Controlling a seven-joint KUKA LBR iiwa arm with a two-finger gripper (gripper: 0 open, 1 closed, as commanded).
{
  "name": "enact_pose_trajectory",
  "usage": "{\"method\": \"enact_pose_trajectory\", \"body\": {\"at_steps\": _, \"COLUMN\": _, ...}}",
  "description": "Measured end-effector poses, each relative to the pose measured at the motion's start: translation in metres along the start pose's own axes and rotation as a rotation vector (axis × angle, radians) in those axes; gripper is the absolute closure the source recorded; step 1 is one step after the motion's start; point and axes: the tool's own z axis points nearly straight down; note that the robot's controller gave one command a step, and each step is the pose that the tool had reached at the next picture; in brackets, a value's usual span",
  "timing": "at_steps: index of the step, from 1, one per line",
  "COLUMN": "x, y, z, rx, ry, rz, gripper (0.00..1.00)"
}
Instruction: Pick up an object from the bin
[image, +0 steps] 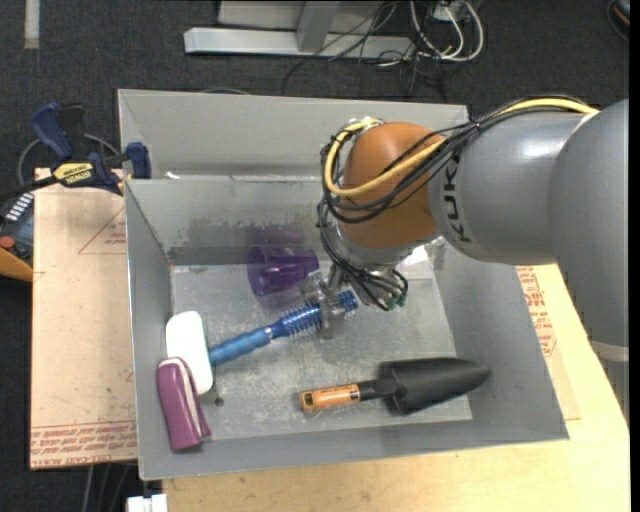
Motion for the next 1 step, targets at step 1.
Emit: {"method": "enact_pose_trajectory", "body": {"at_steps": 1, "x": -0.0007, "y": 0.0023, "z": -0.0792, "rx": 0.0, "ry": 0.0, "rz": 0.009, "gripper": 1.0}}
